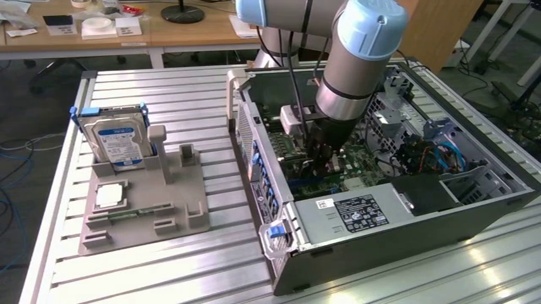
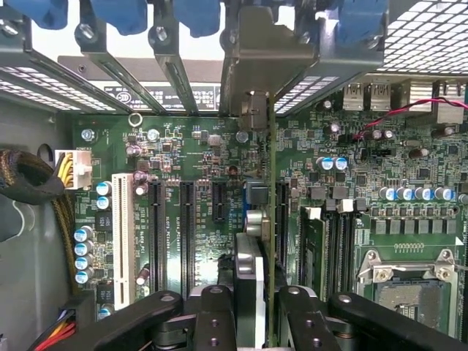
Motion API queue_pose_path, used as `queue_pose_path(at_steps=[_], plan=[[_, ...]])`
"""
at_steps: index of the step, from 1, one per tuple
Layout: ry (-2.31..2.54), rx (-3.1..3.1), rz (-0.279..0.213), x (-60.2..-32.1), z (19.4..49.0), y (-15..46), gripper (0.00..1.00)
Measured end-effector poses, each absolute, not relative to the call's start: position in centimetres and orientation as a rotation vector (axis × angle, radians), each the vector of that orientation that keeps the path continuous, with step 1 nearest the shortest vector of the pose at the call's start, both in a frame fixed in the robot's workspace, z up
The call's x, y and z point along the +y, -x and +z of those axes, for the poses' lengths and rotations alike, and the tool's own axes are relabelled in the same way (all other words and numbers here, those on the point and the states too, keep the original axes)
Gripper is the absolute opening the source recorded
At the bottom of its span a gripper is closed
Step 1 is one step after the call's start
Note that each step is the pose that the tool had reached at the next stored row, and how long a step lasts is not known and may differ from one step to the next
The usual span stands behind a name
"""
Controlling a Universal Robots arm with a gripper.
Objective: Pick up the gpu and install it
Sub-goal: 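Insert the gpu into the slot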
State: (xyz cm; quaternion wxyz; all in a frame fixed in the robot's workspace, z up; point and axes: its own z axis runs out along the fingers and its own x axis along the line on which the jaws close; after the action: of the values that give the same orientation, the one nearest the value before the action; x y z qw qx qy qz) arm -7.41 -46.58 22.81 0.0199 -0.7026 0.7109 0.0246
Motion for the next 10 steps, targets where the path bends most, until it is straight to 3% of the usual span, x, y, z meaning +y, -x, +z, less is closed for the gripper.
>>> queue_pose_path(at_steps=[10], plan=[[2.186,2.213,0.061,-46.57,22.70,7.41,0.28]])
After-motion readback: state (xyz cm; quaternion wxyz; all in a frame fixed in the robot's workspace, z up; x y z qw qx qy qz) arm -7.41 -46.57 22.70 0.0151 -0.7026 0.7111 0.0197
